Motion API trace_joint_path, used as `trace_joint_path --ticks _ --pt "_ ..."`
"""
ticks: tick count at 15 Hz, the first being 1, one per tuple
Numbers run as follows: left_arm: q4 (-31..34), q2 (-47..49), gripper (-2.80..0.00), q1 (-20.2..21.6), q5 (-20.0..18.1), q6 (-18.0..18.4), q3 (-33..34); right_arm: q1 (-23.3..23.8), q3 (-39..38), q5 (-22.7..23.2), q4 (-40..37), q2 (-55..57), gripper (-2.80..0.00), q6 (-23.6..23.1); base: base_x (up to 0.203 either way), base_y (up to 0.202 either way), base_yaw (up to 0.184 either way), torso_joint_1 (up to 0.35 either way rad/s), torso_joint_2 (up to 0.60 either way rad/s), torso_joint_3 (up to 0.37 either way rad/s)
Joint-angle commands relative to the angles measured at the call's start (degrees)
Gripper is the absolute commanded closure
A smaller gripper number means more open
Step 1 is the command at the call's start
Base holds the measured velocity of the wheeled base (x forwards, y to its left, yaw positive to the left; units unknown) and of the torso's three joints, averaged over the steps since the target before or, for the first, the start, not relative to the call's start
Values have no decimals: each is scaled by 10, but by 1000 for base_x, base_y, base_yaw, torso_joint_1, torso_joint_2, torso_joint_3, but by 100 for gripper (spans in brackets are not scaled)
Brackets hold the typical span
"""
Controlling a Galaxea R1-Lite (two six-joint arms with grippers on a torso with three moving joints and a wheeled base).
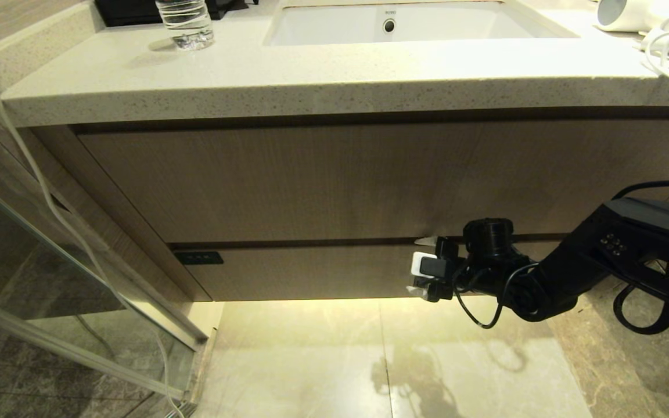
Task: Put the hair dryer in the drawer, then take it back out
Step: Pull open the drawer
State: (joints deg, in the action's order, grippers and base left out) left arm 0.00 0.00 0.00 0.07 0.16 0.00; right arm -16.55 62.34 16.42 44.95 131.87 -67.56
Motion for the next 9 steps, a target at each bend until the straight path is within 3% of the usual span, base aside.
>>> trace_joint_path --ticks 1,9 --pt "0 0 0 0 0 0 0 4 6 1 2 9 -280 -4 0 0 0 0 0 0" --pt "0 0 0 0 0 0 0 9 17 1 27 24 -280 -5 0 0 0 0 0 0"
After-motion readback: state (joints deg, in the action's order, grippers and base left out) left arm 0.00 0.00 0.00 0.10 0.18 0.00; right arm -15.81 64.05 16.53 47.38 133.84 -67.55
